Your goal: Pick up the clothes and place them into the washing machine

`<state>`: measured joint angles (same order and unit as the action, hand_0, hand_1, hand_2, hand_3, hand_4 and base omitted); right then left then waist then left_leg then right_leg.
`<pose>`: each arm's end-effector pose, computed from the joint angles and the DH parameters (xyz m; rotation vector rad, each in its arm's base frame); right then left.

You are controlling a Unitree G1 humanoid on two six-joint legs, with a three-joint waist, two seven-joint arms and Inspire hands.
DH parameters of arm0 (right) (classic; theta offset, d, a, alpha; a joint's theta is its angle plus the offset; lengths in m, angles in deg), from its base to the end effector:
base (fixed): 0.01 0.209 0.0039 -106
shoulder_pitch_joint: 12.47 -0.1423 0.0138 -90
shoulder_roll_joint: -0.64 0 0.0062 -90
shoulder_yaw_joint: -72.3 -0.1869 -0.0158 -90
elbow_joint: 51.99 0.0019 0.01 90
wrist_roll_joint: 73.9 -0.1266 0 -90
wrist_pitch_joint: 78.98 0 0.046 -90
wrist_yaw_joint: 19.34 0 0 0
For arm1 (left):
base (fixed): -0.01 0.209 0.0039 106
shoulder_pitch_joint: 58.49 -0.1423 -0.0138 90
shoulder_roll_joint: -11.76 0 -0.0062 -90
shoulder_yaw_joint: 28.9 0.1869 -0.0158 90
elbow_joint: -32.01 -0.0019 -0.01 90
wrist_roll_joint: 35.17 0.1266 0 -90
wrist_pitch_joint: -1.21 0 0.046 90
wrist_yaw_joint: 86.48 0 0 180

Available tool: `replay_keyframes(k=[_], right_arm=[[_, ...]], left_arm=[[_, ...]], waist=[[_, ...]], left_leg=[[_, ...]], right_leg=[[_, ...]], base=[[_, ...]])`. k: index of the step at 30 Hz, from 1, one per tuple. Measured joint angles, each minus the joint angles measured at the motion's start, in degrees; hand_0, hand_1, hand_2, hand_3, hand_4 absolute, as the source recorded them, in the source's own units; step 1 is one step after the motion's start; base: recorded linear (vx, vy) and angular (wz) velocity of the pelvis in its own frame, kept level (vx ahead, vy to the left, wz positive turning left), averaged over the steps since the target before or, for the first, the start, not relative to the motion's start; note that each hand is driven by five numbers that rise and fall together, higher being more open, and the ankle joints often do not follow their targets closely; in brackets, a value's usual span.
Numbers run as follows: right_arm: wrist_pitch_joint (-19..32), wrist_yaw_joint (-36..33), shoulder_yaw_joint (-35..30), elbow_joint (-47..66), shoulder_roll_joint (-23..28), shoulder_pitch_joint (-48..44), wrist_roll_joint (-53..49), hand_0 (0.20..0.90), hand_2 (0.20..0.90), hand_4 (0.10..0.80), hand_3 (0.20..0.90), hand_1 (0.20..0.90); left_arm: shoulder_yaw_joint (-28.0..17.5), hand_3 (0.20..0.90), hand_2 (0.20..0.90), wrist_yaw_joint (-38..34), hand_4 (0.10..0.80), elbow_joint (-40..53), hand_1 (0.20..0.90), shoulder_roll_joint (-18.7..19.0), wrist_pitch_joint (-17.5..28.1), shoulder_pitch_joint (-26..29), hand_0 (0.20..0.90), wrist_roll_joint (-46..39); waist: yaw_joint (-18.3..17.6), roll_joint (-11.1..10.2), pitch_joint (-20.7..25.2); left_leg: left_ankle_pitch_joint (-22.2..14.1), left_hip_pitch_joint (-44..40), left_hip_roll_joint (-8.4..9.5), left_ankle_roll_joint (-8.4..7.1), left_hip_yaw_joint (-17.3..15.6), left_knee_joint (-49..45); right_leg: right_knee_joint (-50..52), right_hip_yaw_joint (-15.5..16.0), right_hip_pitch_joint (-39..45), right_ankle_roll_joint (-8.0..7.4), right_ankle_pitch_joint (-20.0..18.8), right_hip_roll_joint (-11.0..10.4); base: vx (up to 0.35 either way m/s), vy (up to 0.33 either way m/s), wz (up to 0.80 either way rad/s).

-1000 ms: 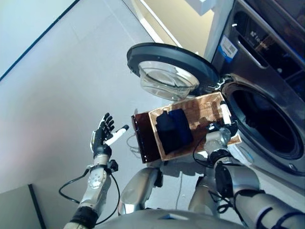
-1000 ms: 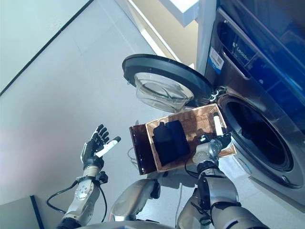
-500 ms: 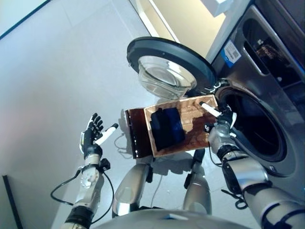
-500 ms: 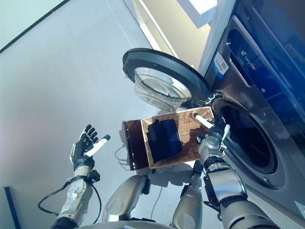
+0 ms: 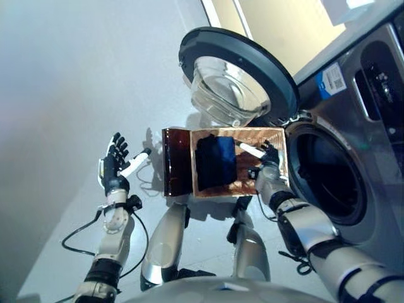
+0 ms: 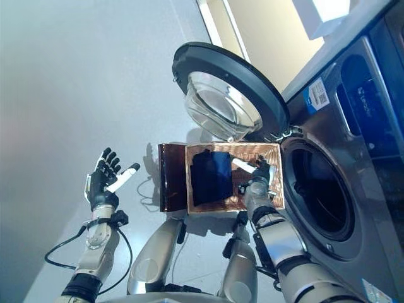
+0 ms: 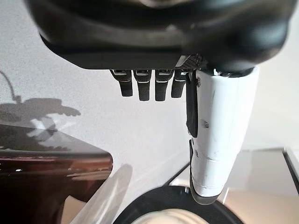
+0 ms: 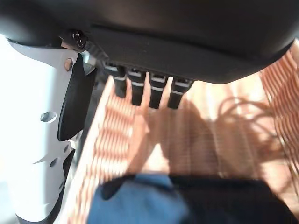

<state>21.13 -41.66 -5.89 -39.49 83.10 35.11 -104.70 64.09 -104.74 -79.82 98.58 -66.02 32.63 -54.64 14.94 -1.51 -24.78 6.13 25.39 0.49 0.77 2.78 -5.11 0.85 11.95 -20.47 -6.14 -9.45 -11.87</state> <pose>0.2881 -0.1589 0.0085 0.0399 0.4782 -0.4282 0.1843 0.1984 0.0020 -0.0967 -0.0202 0.3876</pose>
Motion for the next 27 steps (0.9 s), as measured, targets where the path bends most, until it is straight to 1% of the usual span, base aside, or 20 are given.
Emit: replay_keyframes(k=[4, 9, 11, 12, 14, 18, 21, 27], right_arm=[[0.1, 0.0, 0.8, 0.0, -1.7, -0.1, -0.1, 0.9, 0.9, 0.8, 0.9, 0.9], [0.3, 0.0, 2.0, 0.1, -2.6, -0.3, -0.2, 0.9, 0.9, 0.8, 0.9, 0.9], [0.4, 0.0, 2.3, -0.2, -2.9, -0.3, -0.4, 0.9, 0.9, 0.8, 0.9, 0.9], [0.9, 0.0, 2.3, -0.5, -2.9, -0.3, -0.8, 0.9, 0.9, 0.8, 0.9, 0.9], [1.2, 0.0, 2.2, -0.8, -3.1, -0.4, -1.3, 0.9, 0.9, 0.8, 0.9, 0.9], [1.2, -0.1, 2.1, -1.0, -3.1, -0.5, -1.3, 0.9, 0.9, 0.8, 0.9, 0.9], [1.2, -0.3, 2.0, -1.7, -3.0, -0.6, -1.3, 0.9, 0.9, 0.8, 0.9, 0.9], [1.1, -1.6, 1.1, -3.3, -2.9, -1.0, -1.2, 0.9, 0.9, 0.8, 0.9, 0.9]], left_arm=[[-0.5, 0.9, 0.9, -0.7, 0.8, 0.9, 0.9, 0.3, 0.0, 0.4, 0.9, 0.0], [-0.5, 0.9, 0.9, -1.1, 0.8, 2.2, 0.9, 0.5, 0.0, 1.1, 0.9, 0.2], [-0.5, 0.9, 0.9, -1.8, 0.8, 2.3, 0.9, 0.5, 0.0, 1.4, 0.9, 0.7], [-0.4, 0.9, 0.9, -1.9, 0.8, 2.4, 0.9, 0.3, 0.0, 1.8, 0.9, 0.9], [-0.5, 0.9, 0.9, -2.3, 0.8, 2.9, 0.9, 0.5, -0.1, 1.8, 0.9, 1.3], [-0.5, 0.9, 0.9, -3.1, 0.8, 3.3, 0.9, 0.6, -0.1, 1.9, 0.9, 1.3], [-0.5, 0.9, 0.9, -3.3, 0.8, 3.4, 0.9, 0.6, -0.1, 2.4, 0.9, 1.6], [-0.3, 0.9, 0.9, -3.5, 0.8, 3.7, 0.9, 0.6, -0.1, 2.8, 0.9, 1.8]], waist=[[1.4, -1.2, -0.6], [2.0, -2.2, -1.2], [2.8, -2.8, -1.5], [3.1, -2.9, -1.6], [3.4, -3.3, -1.9], [3.6, -3.7, -2.2], [3.6, -3.7, -2.2], [4.9, -3.9, -3.0]], left_leg=[[-0.1, 0.4, 0.13, -0.04, 0.7, -0.1], [-0.2, 2.3, 0.28, -0.21, 2.2, -1.2], [-0.4, 2.5, 0.31, -0.5, 2.2, -1.5], [-0.5, 2.7, 0.25, -0.46, 2.3, -2.0], [-0.6, 3.1, 0.2, -0.53, 2.7, -2.1], [-0.7, 3.3, 0.4, -0.48, 3.0, -2.0], [-0.7, 4.0, 0.41, -0.52, 3.7, -2.3], [-0.8, 5.0, 0.39, -0.61, 4.0, -2.6]], right_leg=[[0.1, 0.6, 0.0, 0.12, 0.3, 0.0], [0.1, 2.8, -0.1, 0.11, 0.6, -0.1], [0.2, 3.0, -0.2, 0.23, 0.9, 0.1], [0.4, 3.2, -0.2, 0.18, 1.1, -0.2], [0.7, 3.3, -0.3, 0.14, 1.4, 0.1], [0.9, 3.6, -0.4, 0.17, 1.7, -0.1], [0.8, 4.4, -0.5, 0.09, 1.8, -0.1], [0.9, 4.7, -1.2, 0.0, 1.9, 0.0]], base=[[0.032, -0.021, 0.09], [0.028, -0.014, 0.19], [0.071, -0.026, 0.08], [0.116, -0.046, 0.1], [0.075, -0.022, 0.11], [0.031, 0.0, 0.05], [0.016, -0.003, 0.1], [0.003, 0.0, 0.02]])
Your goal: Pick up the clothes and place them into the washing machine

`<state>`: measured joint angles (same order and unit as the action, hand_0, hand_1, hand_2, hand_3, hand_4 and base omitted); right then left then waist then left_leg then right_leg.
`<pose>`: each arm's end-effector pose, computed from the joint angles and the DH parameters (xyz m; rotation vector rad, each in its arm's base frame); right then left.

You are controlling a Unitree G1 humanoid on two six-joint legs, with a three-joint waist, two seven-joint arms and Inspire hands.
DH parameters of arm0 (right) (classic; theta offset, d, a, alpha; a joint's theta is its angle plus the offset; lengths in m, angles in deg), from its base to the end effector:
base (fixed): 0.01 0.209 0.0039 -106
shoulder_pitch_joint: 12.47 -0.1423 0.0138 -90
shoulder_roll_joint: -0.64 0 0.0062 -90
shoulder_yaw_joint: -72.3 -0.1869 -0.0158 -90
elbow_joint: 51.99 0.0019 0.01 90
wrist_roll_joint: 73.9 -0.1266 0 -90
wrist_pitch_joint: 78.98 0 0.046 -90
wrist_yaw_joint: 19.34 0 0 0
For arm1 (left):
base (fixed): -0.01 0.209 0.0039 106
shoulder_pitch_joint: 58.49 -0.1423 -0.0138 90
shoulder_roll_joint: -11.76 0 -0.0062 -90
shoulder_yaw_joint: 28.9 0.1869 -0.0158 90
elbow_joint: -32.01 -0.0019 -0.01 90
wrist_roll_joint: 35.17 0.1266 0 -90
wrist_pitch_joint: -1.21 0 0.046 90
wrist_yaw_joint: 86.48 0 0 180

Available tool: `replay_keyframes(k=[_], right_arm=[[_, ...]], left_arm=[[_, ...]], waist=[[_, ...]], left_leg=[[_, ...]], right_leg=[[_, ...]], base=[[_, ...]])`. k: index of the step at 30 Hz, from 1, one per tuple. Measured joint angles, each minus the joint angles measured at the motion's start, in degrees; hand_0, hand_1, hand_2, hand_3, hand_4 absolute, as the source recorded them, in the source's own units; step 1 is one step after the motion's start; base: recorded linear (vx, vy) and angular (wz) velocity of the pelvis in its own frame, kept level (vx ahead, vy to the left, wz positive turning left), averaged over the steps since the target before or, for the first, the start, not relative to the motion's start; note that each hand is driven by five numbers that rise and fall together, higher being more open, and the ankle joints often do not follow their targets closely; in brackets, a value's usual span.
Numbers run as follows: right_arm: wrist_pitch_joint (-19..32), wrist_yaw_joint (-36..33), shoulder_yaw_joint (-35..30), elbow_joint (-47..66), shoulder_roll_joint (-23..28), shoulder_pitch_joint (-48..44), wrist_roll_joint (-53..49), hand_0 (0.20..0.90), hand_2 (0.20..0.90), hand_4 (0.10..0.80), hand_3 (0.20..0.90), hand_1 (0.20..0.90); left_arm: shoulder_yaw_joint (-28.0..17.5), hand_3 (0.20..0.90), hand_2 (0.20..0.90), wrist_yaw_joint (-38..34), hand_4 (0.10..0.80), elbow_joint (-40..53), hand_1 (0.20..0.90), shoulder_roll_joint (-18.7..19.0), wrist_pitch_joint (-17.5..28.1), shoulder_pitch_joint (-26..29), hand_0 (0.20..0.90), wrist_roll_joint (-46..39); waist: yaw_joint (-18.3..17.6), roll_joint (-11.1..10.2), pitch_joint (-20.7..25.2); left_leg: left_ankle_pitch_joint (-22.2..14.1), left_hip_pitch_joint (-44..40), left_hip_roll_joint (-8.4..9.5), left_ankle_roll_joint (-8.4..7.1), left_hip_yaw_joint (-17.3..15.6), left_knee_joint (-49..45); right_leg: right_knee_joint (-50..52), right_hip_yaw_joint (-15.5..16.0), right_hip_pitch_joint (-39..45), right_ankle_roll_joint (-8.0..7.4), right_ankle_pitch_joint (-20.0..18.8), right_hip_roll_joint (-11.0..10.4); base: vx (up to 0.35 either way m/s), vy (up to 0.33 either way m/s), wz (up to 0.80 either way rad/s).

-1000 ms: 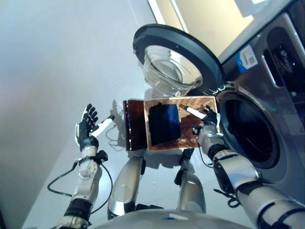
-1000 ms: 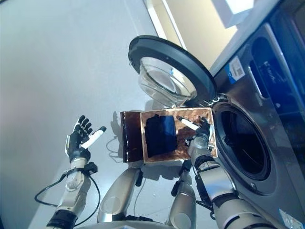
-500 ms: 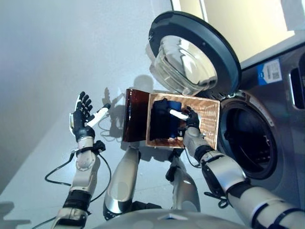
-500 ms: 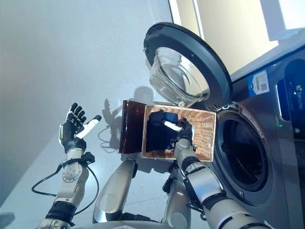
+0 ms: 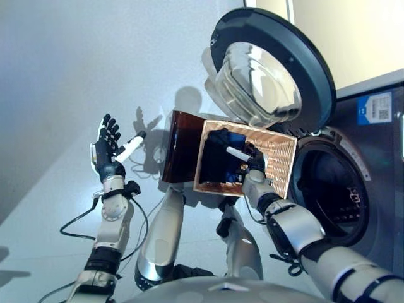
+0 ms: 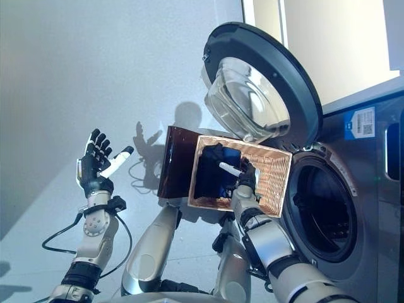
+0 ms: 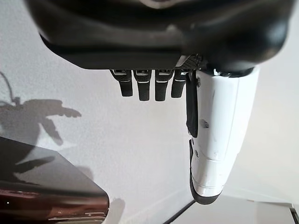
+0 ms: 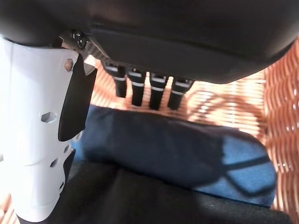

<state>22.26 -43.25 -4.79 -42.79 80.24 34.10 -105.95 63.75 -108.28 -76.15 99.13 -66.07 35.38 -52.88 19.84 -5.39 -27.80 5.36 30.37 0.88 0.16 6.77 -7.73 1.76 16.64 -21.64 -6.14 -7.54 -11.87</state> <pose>0.2851 -0.1435 0.0037 0.0463 0.5116 -0.4321 0.1989 0.1961 0.0216 -0.0872 -0.1299 0.4121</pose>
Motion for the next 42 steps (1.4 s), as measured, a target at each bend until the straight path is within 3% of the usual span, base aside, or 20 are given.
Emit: replay_keyframes(k=[14, 22, 30, 42], right_arm=[[-1.9, -7.4, -2.5, -4.4, 1.3, -2.1, 6.0, 0.9, 0.9, 0.8, 0.9, 0.9], [-5.2, -9.7, -5.5, -6.8, 5.1, -1.3, 9.6, 0.9, 0.9, 0.8, 0.9, 0.9], [-5.1, -9.6, -6.3, -6.6, 6.3, -1.2, 10.2, 0.9, 0.9, 0.8, 0.9, 0.9], [-5.1, -9.6, -6.7, -6.7, 6.7, -0.7, 10.2, 0.9, 0.9, 0.8, 0.9, 0.9]], left_arm=[[0.8, 0.9, 0.9, -1.8, 0.8, 0.4, 0.9, 0.1, 0.0, -0.3, 0.9, 0.2], [0.9, 0.9, 0.9, -1.9, 0.8, 2.6, 0.9, 0.4, 0.0, -1.8, 0.9, 2.1], [0.9, 0.9, 0.9, -0.9, 0.8, 2.6, 0.9, 1.1, 0.1, -2.0, 0.9, 2.5], [0.9, 0.9, 0.9, -0.2, 0.8, 2.7, 0.9, 1.1, 0.1, -2.3, 0.9, 2.5]], waist=[[0.0, 0.1, -1.0], [0.5, 0.2, -1.0], [3.1, 0.5, -1.1], [4.1, 0.6, -1.1]], left_leg=[[0.0, 0.3, 0.15, 0.04, 0.1, -0.1], [0.0, 1.2, 0.94, 0.04, 1.3, -0.1], [-0.1, 1.3, 1.49, -0.07, 1.5, 0.0], [-0.1, 1.6, 3.35, -0.09, 3.1, 0.0]], right_leg=[[0.0, 0.1, -0.2, -0.04, 0.0, -0.2], [0.0, 1.4, -0.3, -0.54, 0.4, -0.6], [0.3, 1.7, -0.4, -1.09, 0.9, -1.1], [1.1, 2.1, 0.1, -1.64, 2.2, -2.4]], base=[[0.0, 0.0, 0.0], [0.02, -0.003, 0.09], [0.017, 0.001, 0.03], [0.021, 0.005, 0.1]])
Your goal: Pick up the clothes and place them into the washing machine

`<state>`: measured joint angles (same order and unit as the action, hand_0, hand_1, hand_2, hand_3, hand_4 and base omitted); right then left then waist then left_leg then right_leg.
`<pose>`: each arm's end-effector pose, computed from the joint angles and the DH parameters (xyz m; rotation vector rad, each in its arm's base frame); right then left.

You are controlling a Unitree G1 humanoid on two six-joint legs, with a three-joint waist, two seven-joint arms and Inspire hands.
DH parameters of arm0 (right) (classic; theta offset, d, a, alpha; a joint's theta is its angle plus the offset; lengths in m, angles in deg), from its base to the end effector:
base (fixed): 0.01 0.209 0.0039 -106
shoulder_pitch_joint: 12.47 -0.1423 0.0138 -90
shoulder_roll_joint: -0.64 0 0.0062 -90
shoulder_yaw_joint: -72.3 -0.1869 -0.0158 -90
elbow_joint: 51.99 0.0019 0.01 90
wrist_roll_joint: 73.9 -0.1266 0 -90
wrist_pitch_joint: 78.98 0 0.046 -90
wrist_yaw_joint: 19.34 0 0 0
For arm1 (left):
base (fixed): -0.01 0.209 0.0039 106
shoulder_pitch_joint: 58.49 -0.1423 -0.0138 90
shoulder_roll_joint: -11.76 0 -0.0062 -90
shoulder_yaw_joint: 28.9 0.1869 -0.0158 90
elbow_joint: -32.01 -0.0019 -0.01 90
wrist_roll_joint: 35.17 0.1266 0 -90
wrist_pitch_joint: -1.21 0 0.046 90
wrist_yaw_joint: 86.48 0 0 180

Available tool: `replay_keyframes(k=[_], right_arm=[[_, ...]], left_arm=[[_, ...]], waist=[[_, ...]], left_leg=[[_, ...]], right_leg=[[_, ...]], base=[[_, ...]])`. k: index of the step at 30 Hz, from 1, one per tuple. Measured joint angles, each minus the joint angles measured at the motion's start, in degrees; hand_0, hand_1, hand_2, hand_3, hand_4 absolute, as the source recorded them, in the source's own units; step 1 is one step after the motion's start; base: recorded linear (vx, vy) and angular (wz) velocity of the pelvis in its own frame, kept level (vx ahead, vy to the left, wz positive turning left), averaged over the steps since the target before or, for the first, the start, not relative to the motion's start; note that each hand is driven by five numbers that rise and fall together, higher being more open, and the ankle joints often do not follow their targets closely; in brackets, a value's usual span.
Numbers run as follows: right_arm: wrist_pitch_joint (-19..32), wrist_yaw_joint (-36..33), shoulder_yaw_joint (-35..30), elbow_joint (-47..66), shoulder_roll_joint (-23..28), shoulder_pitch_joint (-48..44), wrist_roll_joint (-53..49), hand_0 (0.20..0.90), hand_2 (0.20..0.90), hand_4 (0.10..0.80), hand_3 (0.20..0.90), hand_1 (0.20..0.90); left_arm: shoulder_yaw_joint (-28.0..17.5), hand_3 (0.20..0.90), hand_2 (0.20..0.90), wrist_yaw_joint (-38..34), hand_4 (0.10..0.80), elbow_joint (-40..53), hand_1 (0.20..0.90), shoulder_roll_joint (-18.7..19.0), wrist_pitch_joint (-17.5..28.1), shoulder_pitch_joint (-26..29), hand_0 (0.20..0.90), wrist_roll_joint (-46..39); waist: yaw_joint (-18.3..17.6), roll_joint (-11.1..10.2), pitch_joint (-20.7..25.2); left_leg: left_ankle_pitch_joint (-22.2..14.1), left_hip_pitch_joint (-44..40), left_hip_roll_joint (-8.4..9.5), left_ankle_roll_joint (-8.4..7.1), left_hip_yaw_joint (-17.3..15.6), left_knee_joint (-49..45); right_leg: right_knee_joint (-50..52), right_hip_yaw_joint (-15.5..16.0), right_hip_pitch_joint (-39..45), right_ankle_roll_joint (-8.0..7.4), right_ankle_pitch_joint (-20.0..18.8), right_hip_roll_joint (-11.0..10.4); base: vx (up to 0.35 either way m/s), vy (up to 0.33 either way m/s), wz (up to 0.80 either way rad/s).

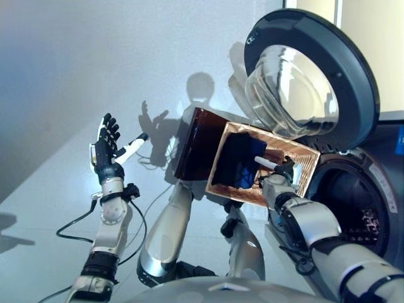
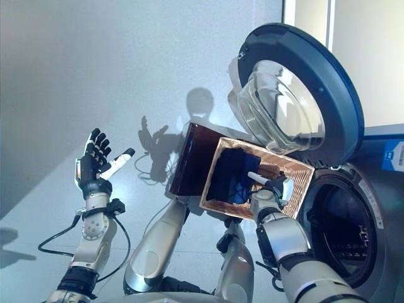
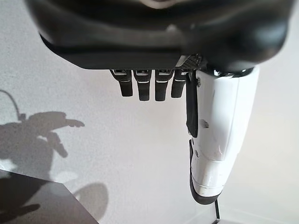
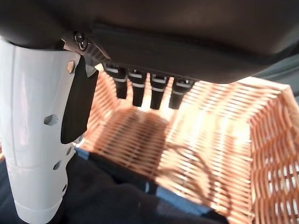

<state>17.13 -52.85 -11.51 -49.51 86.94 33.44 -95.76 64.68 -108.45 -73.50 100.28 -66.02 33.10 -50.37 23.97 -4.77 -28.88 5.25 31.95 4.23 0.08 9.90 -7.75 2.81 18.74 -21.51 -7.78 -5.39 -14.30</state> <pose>0.2764 -0.1925 -0.0013 -0.1733 0.6308 -0.7088 0.1911 0.1970 0.0223 -0.0301 -0.1444 0.3848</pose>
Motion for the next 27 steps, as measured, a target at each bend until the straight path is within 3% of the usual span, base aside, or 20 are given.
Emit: replay_keyframes(k=[10, 11, 13, 14, 15, 16, 17, 27], right_arm=[[0.0, -0.1, -0.3, -0.1, 0.4, 0.7, 0.0, 0.9, 0.9, 0.8, 0.9, 0.9], [0.0, -0.1, -0.7, -0.1, 0.5, 0.6, 0.0, 0.856, 0.856, 0.769, 0.856, 0.856], [0.0, -0.1, -1.2, -0.1, 0.6, 0.7, 0.0, 0.831, 0.831, 0.751, 0.831, 0.831], [0.0, -0.1, -1.2, 0.0, 0.6, 0.6, 0.0, 0.538, 0.538, 0.541, 0.538, 0.538], [0.0, -0.1, -1.2, -0.1, 0.6, 0.7, 0.0, 0.472, 0.472, 0.494, 0.472, 0.472], [0.0, -0.1, -1.2, -0.1, 0.6, 0.7, 0.0, 0.472, 0.472, 0.494, 0.472, 0.472], [0.0, 0.0, -1.2, 0.0, 0.6, 0.7, 0.0, 0.2, 0.2, 0.3, 0.2, 0.2], [-0.4, -0.1, -1.2, 0.0, 0.5, 0.8, 1.2, 0.2, 0.2, 0.3, 0.2, 0.2]], left_arm=[[0.1, 0.9, 0.9, 0.7, 0.8, 0.3, 0.9, 0.0, 0.0, -0.3, 0.9, 0.0], [0.1, 0.9, 0.9, 0.7, 0.8, 0.4, 0.9, 0.0, 0.0, -0.3, 0.9, 0.0], [0.1, 0.9, 0.9, 0.7, 0.8, 0.4, 0.9, 0.0, 0.0, -0.3, 0.9, 0.0], [0.1, 0.9, 0.9, 0.8, 0.8, 0.4, 0.9, 0.0, 0.0, -0.3, 0.9, 0.0], [0.1, 0.9, 0.9, 0.8, 0.8, 0.4, 0.9, 0.0, 0.0, -0.3, 0.9, 0.0], [0.1, 0.9, 0.9, 0.8, 0.8, 0.4, 0.9, 0.0, 0.0, -0.3, 0.9, 0.0], [0.1, 0.9, 0.9, 0.8, 0.8, 0.4, 0.9, 0.0, 0.0, -0.3, 0.9, 0.0], [0.1, 0.9, 0.9, 0.8, 0.8, 0.4, 0.9, 0.0, 0.0, -0.3, 0.9, 0.0]], waist=[[0.5, 0.4, 0.2], [0.5, 0.4, 0.2], [0.5, 0.4, 0.2], [0.5, 0.4, 0.2], [0.5, 0.5, 0.2], [0.5, 0.5, 0.2], [0.5, 0.5, 0.2], [0.6, 1.1, 0.6]], left_leg=[[0.0, 0.9, 1.16, -0.02, 1.1, -0.1], [0.0, 1.0, 1.26, -0.02, 1.1, -0.1], [0.0, 1.1, 1.46, -0.03, 1.1, -0.1], [0.0, 1.1, 1.56, -0.03, 1.1, -0.1], [0.0, 1.1, 1.63, -0.03, 1.1, -0.1], [0.0, 1.1, 1.65, -0.03, 1.1, -0.1], [0.0, 1.1, 1.68, -0.03, 1.1, -0.1], [0.0, 1.1, 1.67, -0.03, 1.1, -0.3]], right_leg=[[0.1, 1.1, -0.1, -0.55, 0.5, -0.8], [0.1, 1.1, -0.1, -0.59, 0.5, -0.9], [0.1, 1.1, -0.1, -0.67, 0.5, -1.1], [0.1, 1.1, -0.1, -0.67, 0.5, -1.2], [0.1, 1.1, -0.1, -0.67, 0.5, -1.3], [0.1, 1.1, -0.1, -0.67, 0.5, -1.3], [0.1, 1.1, -0.1, -0.67, 0.5, -1.3], [0.1, 1.0, 0.0, -0.68, 0.5, -1.3]], base=[[0.017, 0.012, 0.09], [0.025, 0.022, 0.05], [0.03, 0.014, 0.04], [0.032, 0.008, 0.03], [0.0, 0.0, 0.0], [0.0, 0.0, 0.0], [0.0, 0.0, 0.0], [0.0, 0.0, 0.0]])
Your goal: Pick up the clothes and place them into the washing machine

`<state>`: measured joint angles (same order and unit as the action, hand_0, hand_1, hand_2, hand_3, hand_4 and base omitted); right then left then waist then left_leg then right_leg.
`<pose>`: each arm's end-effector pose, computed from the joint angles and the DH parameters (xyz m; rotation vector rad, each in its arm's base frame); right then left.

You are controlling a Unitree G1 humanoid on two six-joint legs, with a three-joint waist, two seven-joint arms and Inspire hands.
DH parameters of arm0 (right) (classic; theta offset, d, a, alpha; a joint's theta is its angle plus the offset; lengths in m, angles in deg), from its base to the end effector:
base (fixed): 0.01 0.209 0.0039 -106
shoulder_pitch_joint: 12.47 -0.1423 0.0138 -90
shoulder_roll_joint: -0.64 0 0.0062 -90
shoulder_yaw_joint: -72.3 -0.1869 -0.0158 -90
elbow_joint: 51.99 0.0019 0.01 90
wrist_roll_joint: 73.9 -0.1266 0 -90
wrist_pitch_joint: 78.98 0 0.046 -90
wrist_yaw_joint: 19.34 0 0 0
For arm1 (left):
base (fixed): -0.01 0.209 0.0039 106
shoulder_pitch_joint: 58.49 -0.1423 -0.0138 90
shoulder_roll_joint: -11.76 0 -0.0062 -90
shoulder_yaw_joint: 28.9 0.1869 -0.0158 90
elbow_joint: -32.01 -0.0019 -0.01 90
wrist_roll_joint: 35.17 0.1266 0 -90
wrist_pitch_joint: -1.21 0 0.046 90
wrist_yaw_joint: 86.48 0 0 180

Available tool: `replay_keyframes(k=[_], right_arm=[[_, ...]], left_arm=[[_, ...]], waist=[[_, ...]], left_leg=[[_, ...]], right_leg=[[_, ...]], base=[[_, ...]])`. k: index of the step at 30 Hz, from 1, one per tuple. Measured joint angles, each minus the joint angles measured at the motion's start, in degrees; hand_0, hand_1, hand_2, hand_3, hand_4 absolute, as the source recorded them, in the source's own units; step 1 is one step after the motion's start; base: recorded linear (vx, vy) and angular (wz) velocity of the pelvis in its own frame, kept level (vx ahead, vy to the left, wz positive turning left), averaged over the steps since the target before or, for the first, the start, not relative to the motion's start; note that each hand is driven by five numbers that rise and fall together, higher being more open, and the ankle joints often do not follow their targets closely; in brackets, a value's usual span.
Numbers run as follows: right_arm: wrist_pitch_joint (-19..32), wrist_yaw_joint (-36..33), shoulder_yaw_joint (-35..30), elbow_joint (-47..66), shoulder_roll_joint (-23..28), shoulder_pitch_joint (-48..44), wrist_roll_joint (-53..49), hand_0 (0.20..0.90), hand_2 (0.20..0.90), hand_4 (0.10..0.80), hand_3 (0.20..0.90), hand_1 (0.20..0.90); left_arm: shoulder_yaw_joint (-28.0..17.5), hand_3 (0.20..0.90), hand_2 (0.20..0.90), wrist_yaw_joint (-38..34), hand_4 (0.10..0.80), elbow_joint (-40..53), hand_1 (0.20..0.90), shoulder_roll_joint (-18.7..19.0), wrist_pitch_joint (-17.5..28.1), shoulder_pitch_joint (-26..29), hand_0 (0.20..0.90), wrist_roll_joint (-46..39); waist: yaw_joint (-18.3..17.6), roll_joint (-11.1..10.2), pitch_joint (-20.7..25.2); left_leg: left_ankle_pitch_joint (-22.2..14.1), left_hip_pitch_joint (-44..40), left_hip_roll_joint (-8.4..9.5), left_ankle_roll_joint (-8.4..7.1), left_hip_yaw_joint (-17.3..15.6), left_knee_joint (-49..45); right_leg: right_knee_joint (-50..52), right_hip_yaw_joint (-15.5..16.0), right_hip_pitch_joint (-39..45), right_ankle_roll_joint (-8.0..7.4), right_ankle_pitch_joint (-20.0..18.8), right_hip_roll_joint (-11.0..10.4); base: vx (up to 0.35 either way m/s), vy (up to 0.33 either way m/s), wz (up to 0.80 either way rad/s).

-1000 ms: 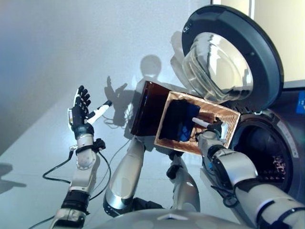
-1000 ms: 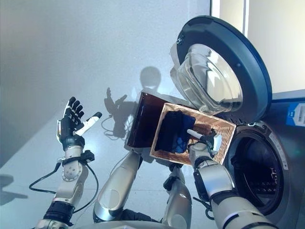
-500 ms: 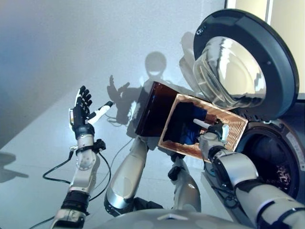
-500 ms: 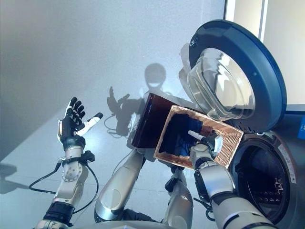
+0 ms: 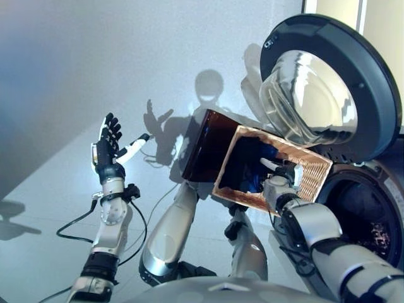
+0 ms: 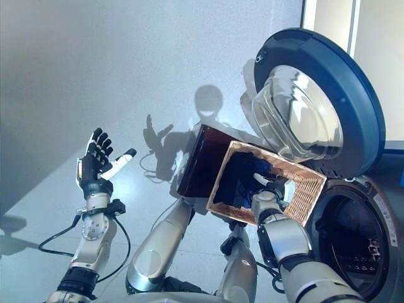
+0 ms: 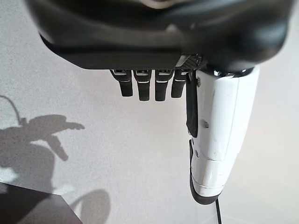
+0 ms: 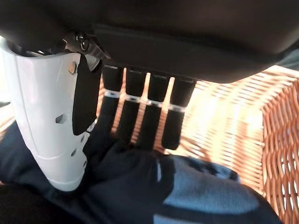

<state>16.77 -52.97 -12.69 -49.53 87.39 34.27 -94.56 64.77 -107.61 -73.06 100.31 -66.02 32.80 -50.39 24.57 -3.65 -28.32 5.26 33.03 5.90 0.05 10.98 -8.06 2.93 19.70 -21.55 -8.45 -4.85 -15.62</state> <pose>0.2725 -0.1965 -0.0046 -0.1831 0.6479 -0.7213 0.1902 0.1968 0.0225 -0.0298 -0.1464 0.3682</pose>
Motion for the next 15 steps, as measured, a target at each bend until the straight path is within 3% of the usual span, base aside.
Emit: replay_keyframes(k=[8, 15], right_arm=[[-0.8, 0.3, -1.3, 0.2, 0.5, 1.1, 0.0, 0.2, 0.2, 0.3, 0.2, 0.2], [-0.6, 1.5, -8.0, 1.5, 2.0, 6.2, -1.0, 0.2, 0.2, 0.3, 0.2, 0.2]], left_arm=[[0.0, 0.9, 0.9, 0.1, 0.8, 0.0, 0.9, 0.7, 0.0, -0.2, 0.9, 0.0], [-0.2, 0.9, 0.9, 1.4, 0.8, 1.2, 0.9, 2.2, 0.0, -2.8, 0.9, -0.3]], waist=[[-0.3, 0.8, 0.4], [-1.7, 2.3, 1.6]], left_leg=[[-0.1, -1.3, -0.03, -0.14, -1.3, -0.8], [-0.6, -5.1, 0.04, 0.24, -3.5, -0.7]], right_leg=[[0.9, -0.8, 0.8, -0.14, 0.1, -0.4], [2.1, -2.8, 3.4, -0.31, 0.3, -1.3]], base=[[0.002, -0.002, -0.03], [-0.014, -0.008, -0.11]])
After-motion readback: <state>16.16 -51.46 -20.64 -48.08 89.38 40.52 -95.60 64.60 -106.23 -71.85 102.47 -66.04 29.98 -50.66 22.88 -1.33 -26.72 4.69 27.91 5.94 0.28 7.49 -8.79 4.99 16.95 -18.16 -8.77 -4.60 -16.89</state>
